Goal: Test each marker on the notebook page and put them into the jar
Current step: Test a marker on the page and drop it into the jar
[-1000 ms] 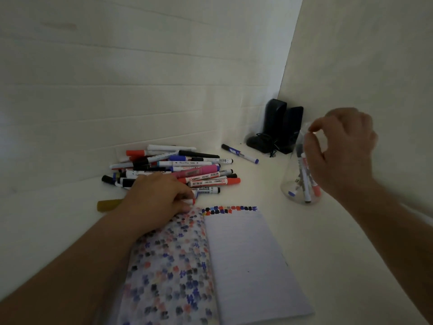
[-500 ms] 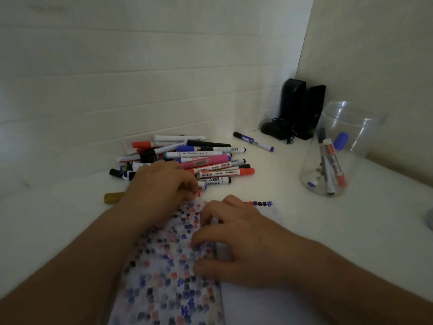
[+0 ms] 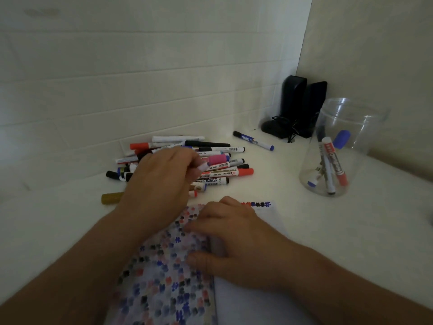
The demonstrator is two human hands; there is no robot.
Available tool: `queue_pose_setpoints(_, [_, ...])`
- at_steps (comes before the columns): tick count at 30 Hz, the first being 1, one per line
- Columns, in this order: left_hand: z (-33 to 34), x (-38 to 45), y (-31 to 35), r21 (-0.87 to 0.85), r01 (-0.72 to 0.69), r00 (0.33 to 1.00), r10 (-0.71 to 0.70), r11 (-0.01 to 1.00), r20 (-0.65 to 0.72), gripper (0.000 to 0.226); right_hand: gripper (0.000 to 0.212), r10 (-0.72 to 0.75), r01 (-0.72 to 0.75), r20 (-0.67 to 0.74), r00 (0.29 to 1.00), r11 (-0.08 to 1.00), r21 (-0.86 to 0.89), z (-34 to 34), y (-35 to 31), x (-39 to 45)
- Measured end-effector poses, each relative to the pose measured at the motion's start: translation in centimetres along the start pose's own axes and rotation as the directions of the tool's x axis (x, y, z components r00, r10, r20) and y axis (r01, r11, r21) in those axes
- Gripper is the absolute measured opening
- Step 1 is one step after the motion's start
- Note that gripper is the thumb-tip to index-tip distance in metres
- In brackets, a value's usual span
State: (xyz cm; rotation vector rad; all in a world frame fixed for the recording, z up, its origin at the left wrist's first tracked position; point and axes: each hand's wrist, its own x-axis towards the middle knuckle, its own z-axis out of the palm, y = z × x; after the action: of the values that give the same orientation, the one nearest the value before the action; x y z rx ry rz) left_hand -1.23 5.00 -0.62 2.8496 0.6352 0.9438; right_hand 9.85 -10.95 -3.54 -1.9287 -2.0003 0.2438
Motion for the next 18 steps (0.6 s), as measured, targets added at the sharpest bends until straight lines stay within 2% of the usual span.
queue_pose_setpoints(1, [-0.5,-0.1,0.9,-0.123,-0.029,0.997,0.019,0.992,-0.078,0.039,0.044,0.086,-0.078,-0.042,0.995,0.985,0.151,-0.1,0.1,0.1])
queue_pose_setpoints(3, [-0.9,-0.8,2.6,-0.323,-0.101,0.989,0.061,0.941,-0.134,0.019,0.038,0.294,-0.208,-0.099,0.951,0.841,0.500,-0.1,0.6,0.3])
queue_pose_setpoints(4, [-0.8,-1.1,3.4,-0.446,-0.083,0.994,0.039,0.891,-0.106,0.012,0.039,0.341,-0.197,-0.147,0.929,0.788,0.583,0.0,1.1,0.5])
queue_pose_setpoints(5, [-0.6,-1.4,4.0,-0.573,-0.029,0.999,0.001,0.819,-0.048,0.014,0.038,0.352,-0.156,-0.211,0.912,0.773,0.614,0.1,1.5,0.7])
queue_pose_setpoints(6, [-0.1,-1.7,4.4,-0.655,0.022,1.000,-0.017,0.755,0.014,0.019,0.035,0.351,-0.127,-0.261,0.899,0.780,0.612,0.4,2.0,0.9])
queue_pose_setpoints(7, [0.4,-1.9,4.6,-0.676,0.029,0.999,-0.005,0.736,0.038,0.022,0.027,0.352,-0.120,-0.283,0.892,0.788,0.604,0.5,2.1,1.1])
queue_pose_setpoints(9, [1.2,-2.0,4.6,-0.614,-0.023,0.999,0.036,0.789,0.010,0.026,0.009,0.379,-0.140,-0.280,0.882,0.778,0.613,0.1,2.1,1.2])
queue_pose_setpoints(10, [1.4,-2.0,4.4,-0.584,-0.032,0.999,0.043,0.811,0.005,0.028,0.009,0.408,-0.138,-0.281,0.869,0.744,0.654,-0.2,2.2,1.1])
queue_pose_setpoints(11, [1.5,-1.9,4.0,-0.562,-0.032,0.999,0.046,0.827,0.012,0.031,0.018,0.449,-0.127,-0.283,0.848,0.690,0.713,-0.7,2.4,0.9])
queue_pose_setpoints(13, [1.8,-1.7,3.5,-0.507,-0.003,0.997,0.045,0.862,0.069,0.035,0.020,0.524,-0.060,-0.263,0.810,0.521,0.852,-1.8,3.0,0.2])
queue_pose_setpoints(16, [2.2,-1.6,2.8,-0.433,0.046,0.983,0.035,0.900,0.178,0.027,0.032,0.566,-0.003,-0.138,0.813,0.242,0.970,-2.7,3.7,-0.6])
queue_pose_setpoints(18, [2.5,-1.5,2.3,-0.378,0.041,0.979,0.038,0.925,0.199,0.017,0.036,0.575,-0.013,-0.105,0.811,0.198,0.980,-2.6,4.1,-0.6])
